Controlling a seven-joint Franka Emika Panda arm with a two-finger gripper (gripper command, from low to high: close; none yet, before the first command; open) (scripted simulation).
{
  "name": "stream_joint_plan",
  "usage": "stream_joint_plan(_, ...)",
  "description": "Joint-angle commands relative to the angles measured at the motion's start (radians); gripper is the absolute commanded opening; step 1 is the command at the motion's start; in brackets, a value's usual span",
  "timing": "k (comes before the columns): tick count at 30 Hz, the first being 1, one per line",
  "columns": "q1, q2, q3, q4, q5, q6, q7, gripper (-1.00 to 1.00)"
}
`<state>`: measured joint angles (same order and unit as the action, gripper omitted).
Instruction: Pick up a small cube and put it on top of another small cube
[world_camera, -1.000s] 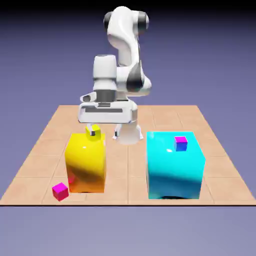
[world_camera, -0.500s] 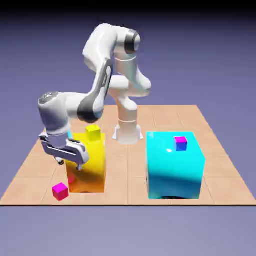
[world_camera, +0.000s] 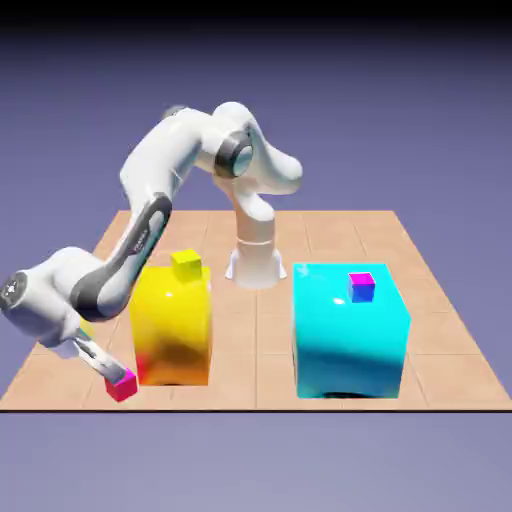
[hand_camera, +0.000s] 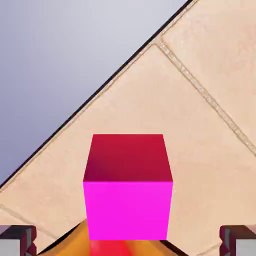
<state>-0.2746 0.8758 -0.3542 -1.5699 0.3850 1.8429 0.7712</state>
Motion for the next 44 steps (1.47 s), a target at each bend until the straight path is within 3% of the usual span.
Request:
stream_joint_plan(1,0.001,0.004,0.002,-0.009,0.003,0.013,-0.002,0.00)
stream_joint_plan(2,0.001,0.004,0.002,-0.009,0.003,0.013,-0.002,-1.00)
stream_joint_plan(8,0.034,-0.089,0.007,0.082,-0.046,-0.156,0.021,-1.00)
stream_joint_plan(17,0.148,-0.415,0.093,-0.091,-0.174,-0.273,0.024,-1.00)
stream_joint_plan(32,0.135,-0.959,0.146,-0.471,-0.390,-0.407,0.041,-1.00)
stream_joint_plan(41,0.092,-0.975,0.127,-0.678,-0.393,-0.223,0.046,-1.00)
stream_joint_plan(42,0.092,-0.975,0.127,-0.678,-0.393,-0.223,0.046,1.00)
stream_joint_plan(44,0.092,-0.971,0.127,-0.641,-0.392,-0.255,0.045,1.00)
